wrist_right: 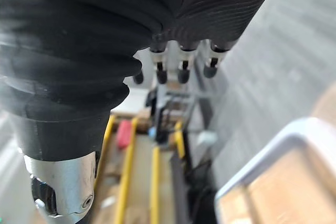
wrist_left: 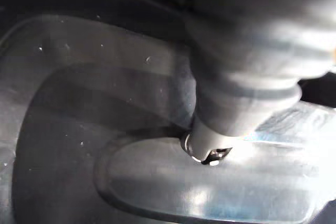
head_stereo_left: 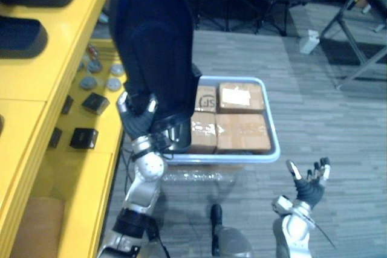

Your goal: Walk over and take plastic housings, then place them on the shelf

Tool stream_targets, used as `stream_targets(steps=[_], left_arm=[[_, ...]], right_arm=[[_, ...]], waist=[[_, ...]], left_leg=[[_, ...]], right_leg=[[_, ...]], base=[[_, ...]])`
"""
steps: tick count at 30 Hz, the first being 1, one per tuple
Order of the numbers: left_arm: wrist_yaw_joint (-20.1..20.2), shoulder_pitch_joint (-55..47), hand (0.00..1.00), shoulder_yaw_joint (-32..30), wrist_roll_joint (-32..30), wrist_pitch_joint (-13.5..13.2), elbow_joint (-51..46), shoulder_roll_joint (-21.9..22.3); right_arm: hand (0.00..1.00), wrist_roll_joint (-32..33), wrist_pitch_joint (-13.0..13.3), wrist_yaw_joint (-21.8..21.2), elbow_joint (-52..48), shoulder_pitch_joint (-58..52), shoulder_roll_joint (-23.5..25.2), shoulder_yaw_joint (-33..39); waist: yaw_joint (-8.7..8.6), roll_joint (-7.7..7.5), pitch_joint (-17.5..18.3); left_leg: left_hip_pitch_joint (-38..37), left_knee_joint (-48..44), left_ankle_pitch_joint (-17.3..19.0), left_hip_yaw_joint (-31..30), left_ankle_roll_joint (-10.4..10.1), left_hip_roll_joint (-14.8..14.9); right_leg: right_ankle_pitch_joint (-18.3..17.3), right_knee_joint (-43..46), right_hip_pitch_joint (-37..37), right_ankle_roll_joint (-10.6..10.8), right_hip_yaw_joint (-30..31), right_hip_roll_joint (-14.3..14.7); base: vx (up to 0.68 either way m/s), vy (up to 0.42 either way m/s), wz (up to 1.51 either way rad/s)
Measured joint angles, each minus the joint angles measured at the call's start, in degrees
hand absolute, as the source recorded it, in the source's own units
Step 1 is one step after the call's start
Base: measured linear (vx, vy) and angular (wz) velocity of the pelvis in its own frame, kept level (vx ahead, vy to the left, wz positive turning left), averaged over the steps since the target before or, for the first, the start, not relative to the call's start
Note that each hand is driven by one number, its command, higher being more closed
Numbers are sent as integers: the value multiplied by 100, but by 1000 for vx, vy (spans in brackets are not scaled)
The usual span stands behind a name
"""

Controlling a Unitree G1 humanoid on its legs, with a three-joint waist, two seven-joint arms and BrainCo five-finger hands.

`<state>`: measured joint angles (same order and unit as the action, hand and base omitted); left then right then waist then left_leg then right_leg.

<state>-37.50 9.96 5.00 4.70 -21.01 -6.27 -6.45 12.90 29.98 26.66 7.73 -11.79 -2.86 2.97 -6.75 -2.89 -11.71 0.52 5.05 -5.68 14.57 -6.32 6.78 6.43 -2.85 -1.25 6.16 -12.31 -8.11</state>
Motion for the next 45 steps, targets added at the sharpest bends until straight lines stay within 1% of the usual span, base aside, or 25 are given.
stream_targets(steps=[2, 3, 4, 6, 8, 10, 12, 13, 15, 18, 19, 21, 22, 24, 26, 27, 31, 32, 34, 35, 37, 40, 43, 44, 45], left_arm=[[73, -373, 100, -474, 5, 3, -412, -78], [105, -477, 100, -588, 14, 9, -500, -114], [158, -675, 100, -815, 43, 45, -646, -196], [224, -969, 100, -1221, 53, 228, -896, -259], [267, -1226, 100, -1544, 51, 405, -1116, -265], [298, -1453, 100, -1836, 57, 539, -1268, -271], [351, -1756, 100, -2231, 118, 720, -1412, -284], [370, -1825, 100, -2321, 146, 745, -1430, -289], [393, -2120, 100, -2681, 175, 806, -1445, -283], [392, -2557, 100, -3084, 174, 898, -1486, -152], [390, -2666, 100, -3176, 174, 907, -1512, -102], [405, -3112, 100, -3484, 221, 919, -1567, 184], [414, -3220, 100, -3556, 223, 920, -1595, 276], [454, -3574, 100, -3687, 371, 921, -1705, 596], [508, -3755, 100, -3794, 619, 917, -1730, 769], [515, -3865, 100, -3806, 851, 910, -1730, 889], [673, -3920, 100, -3802, 1087, 893, -1729, 1019], [802, -3856, 100, -3790, 1089, 894, -1729, 1017], [1028, -3717, 100, -3731, 1086, 896, -1728, 1015], [1165, -3650, 100, -3725, 1093, 897, -1727, 1019], [1311, -3651, 100, -3725, 1120, 898, -1727, 1020], [1397, -3678, 100, -3513, 1122, 895, -1727, 1027], [1400, -3678, 100, -3347, 1115, 887, -1726, 1026], [1403, -3661, 100, -3319, 1114, 886, -1726, 1026], [1419, -3603, 100, -3309, 1115, 878, -1726, 1009]], right_arm=[[0, 239, -1, -399, 1, 113, -104, 1], [0, 281, -1, -488, 2, 152, -151, 2], [0, 382, -2, -692, 2, 256, -234, -29], [0, 529, -34, -1052, 18, 553, -377, -146], [0, 675, -169, -1345, 36, 856, -455, -355], [0, 733, -343, -1613, 109, 1116, -484, -621], [0, 791, -587, -1917, 297, 1359, -487, -1014], [0, 801, -643, -1972, 355, 1409, -487, -1120], [0, 825, -811, -2101, 711, 1670, -444, -1487], [0, 824, -881, -2190, 964, 1892, -359, -1681], [0, 823, -884, -2204, 977, 1938, -355, -1717], [0, 816, -885, -2275, 1054, 2060, -330, -1798], [0, 816, -890, -2280, 1088, 2094, -330, -1828], [0, 817, -911, -2281, 1092, 2109, -320, -1843], [0, 819, -947, -2286, 1091, 2126, -310, -1839], [0, 823, -1023, -2291, 1114, 2124, -329, -1834], [0, 827, -1106, -2303, 1152, 2065, -332, -1816], [0, 824, -1126, -2300, 1146, 2039, -337, -1753], [0, 771, -1169, -2280, 1141, 1917, -351, -1593], [0, 674, -1219, -2256, 1137, 1847, -382, -1495], [0, 600, -1252, -2193, 1134, 1800, -388, -1420], [0, 480, -1252, -2190, 1121, 1795, -386, -1312], [0, 436, -1232, -2281, 1046, 1767, -387, -1289], [0, 436, -1232, -2290, 1046, 1754, -387, -1283], [0, 420, -1227, -2280, 1046, 1737, -384, -1275]], waist=[[133, 154, 155], [192, 191, 202], [304, 266, 298], [468, 350, 402], [623, 378, 453], [773, 362, 513], [997, 296, 649], [1059, 275, 665], [1328, 193, 721], [1602, 153, 748], [1656, 154, 747], [1890, 142, 755], [1926, 136, 758], [2053, 127, 759], [2092, 119, 762], [2097, 117, 760], [2086, 108, 714], [1977, 34, 669], [1900, 26, 613], [1879, -10, 561], [1889, -26, 464], [1908, 87, 314], [1846, 187, 207], [1841, 196, 198], [1824, 190, 165]], left_leg=[[-52, 2, 1, -178, 1, -15], [-59, 2, 1, -205, 1, -19], [-53, 3, 0, -300, 2, -35], [-47, 3, -14, -480, -4, -67], [-47, 3, -43, -637, -1, -94], [-16, 3, -71, -831, -1, -125], [108, 4, -120, -1140, 15, -181], [138, 3, -127, -1231, 13, -199], [197, 3, -163, -1496, 40, -271], [260, 3, -200, -1884, 88, -410], [270, 3, -209, -1932, 97, -430], [269, 3, -208, -2085, 98, -500], [269, 3, -206, -2120, 101, -517], [263, 3, -203, -2218, 106, -543], [260, 3, -194, -2218, 119, -538], [259, 2, -190, -2217, 126, -531], [333, 1, -173, -2168, 189, -533], [376, 0, -204, -1960, 274, -510], [481, -3, -288, -1617, 385, -468], [505, -5, -396, -1465, 415, -464], [531, -5, -482, -1594, 391, -575], [584, -2, -509, -1739, 448, -708], [565, -2, -464, -1705, 470, -731], [565, -3, -465, -1695, 471, -726], [583, -3, -466, -1696, 471, -729]], right_leg=[[-85, 4, 179, 10, -202, -22], [-110, 3, 209, 12, -225, -26], [-136, 1, 265, 10, -348, -42], [-184, -13, 390, -24, -533, -65], [-195, -76, 537, -10, -724, -76], [-222, -95, 635, 7, -927, -88], [-274, -108, 729, 33, -1249, -105], [-278, -111, 749, 30, -1336, -110], [-316, -113, 881, 38, -1631, -136], [-401, -61, 1054, 89, -2035, -205], [-415, -48, 1085, 79, -2086, -215], [-483, -2, 1161, 86, -2251, -255], [-514, 32, 1171, 119, -2273, -270], [-637, 129, 1223, 92, -2388, -293], [-666, 146, 1223, 123, -2388, -294], [-683, 167, 1221, 145, -2388, -292], [-712, 202, 1260, 168, -2532, -297], [-724, 204, 1355, 187, -2736, -305], [-724, 259, 1450, 204, -3063, -333], [-733, 348, 1530, 224, -3245, -372], [-836, 494, 1539, 202, -3309, -474], [-969, 558, 1558, 60, -3285, -551], [-1052, 560, 1610, 180, -3273, -562], [-1060, 568, 1612, 192, -3273, -561], [-1130, 618, 1613, 290, -3230, -568]], base=[[-19, -4, 44], [-33, 1, 37], [-28, 1, 37], [-39, 2, 45], [-40, -3, 48], [-31, -9, 56], [-2, -11, 67], [38, -10, 68], [46, -4, 65], [46, 8, 70], [36, 17, 53], [28, 10, 37], [15, 1, 38], [8, -2, 28], [0, -2, 4], [0, 0, 0], [-1, -5, 16], [12, -14, 68], [49, 13, 98], [81, 75, 105], [64, 95, 66], [22, 84, 31], [-13, 29, 9], [-17, -10, 7], [-5, -16, 8]])
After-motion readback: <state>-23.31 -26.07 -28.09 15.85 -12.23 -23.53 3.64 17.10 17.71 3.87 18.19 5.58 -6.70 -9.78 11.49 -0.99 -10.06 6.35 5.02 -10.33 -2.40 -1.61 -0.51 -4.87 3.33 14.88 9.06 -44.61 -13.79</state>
